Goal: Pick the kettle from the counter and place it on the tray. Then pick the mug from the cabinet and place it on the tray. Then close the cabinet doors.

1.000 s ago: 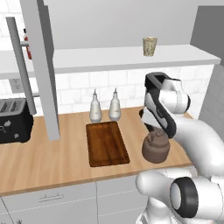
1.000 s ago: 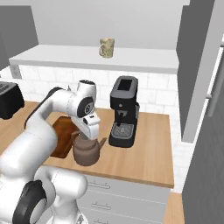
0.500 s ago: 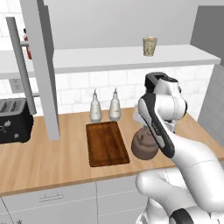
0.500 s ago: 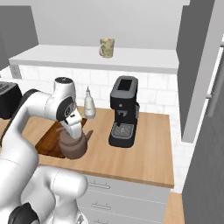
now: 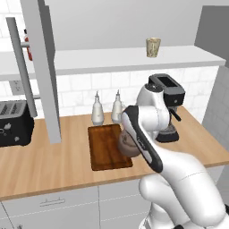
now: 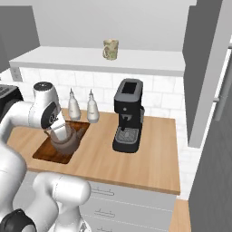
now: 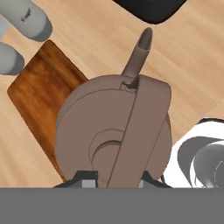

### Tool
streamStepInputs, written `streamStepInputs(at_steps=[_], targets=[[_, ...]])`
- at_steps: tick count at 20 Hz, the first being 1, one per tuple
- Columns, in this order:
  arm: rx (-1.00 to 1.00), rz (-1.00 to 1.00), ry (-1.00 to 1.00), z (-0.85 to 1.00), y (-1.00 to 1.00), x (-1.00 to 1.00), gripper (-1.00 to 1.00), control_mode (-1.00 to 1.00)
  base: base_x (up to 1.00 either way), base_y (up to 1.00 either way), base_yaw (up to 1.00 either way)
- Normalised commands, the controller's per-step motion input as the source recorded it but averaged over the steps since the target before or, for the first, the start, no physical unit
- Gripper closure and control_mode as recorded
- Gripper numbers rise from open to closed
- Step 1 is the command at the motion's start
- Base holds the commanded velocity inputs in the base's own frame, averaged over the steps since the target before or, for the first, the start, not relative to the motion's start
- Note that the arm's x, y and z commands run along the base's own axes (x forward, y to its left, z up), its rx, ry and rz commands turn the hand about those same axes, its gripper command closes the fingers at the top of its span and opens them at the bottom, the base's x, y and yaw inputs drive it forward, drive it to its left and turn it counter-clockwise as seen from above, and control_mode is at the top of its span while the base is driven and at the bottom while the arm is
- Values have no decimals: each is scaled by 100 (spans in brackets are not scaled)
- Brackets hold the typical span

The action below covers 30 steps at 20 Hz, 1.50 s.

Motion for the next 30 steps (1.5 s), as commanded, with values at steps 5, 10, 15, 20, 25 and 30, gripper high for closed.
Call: streamStepInputs(at_steps=[5,10,15,20,25,30], targets=[[0,-7,0,10,45,57,100,-100,0,0,0],[0,-6,0,-2,31,50,100,-100,0,0,0],[0,-6,0,-14,23,33,100,-100,0,0,0],[0,-5,-3,-20,18,26,100,-100,0,0,0],[5,-2,0,-21,1,14,100,-100,0,0,0],[9,0,0,-18,0,11,100,-100,0,0,0]])
